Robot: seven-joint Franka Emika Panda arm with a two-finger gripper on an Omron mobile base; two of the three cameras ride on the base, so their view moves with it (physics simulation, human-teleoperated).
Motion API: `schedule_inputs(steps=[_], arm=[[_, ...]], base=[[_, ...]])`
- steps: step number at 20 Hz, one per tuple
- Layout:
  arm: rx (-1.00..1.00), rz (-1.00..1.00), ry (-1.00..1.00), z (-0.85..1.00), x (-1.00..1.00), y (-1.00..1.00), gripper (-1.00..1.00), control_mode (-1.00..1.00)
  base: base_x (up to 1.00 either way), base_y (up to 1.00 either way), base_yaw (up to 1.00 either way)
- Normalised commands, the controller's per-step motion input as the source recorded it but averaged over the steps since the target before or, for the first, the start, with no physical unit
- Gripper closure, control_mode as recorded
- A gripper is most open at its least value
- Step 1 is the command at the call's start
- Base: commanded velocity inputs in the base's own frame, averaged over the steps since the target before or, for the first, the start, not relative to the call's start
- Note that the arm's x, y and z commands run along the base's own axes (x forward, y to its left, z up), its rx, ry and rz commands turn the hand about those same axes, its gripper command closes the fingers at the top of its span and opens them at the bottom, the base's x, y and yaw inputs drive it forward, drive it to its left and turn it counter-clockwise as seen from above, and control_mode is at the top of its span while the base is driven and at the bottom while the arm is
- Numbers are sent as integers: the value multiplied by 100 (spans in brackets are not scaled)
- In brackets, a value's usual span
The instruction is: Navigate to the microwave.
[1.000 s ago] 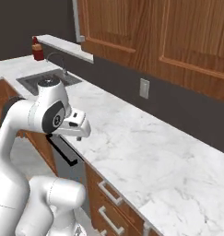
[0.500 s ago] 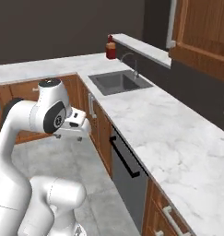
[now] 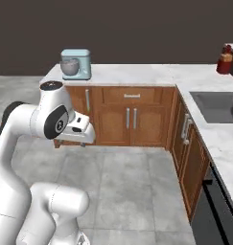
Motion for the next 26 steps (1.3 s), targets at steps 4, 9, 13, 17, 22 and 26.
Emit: schedule_inputs(steps=[4, 9, 13, 17, 22, 26], arm=[[0, 0, 0, 0, 0, 0, -100, 100], [0, 0, 0, 0, 0, 0, -100, 100], [0, 0, 0, 0, 0, 0, -100, 100], [0, 0, 0, 0, 0, 0, -100, 100], [0, 0, 0, 0, 0, 0, -100, 100], [0, 0, 0, 0, 0, 0, -100, 100]], base=[[31, 27, 82], [44, 3, 84], [73, 9, 72], [94, 4, 61], [100, 0, 42], [100, 0, 23]])
